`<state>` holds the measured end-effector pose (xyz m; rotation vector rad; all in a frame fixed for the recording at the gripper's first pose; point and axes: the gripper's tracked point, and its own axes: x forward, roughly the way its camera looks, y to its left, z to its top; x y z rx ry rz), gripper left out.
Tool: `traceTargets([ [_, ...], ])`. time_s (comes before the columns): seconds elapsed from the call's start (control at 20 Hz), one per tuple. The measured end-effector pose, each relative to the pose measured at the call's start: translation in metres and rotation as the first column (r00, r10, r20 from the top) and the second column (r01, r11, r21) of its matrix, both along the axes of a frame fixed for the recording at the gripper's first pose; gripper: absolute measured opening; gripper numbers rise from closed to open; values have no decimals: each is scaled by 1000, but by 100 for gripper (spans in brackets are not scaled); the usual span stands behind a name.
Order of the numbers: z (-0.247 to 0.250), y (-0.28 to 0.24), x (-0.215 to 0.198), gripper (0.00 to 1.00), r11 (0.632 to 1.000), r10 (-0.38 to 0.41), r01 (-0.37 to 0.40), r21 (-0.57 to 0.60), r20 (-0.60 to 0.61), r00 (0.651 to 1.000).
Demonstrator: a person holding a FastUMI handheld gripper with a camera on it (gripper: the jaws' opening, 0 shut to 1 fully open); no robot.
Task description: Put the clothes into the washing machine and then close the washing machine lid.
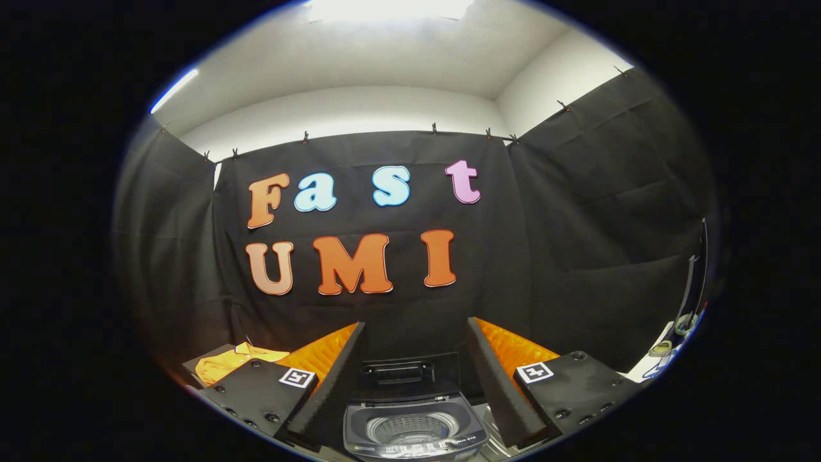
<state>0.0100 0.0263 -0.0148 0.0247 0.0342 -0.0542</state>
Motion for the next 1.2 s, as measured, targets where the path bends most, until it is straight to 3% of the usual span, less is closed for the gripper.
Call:
traceTargets([
  [0.75,4,22,5,98,1000,-2,2,-20,9,1000],
  [1.2,0,85,29,97,997,71,-71,16,-15,997],
])
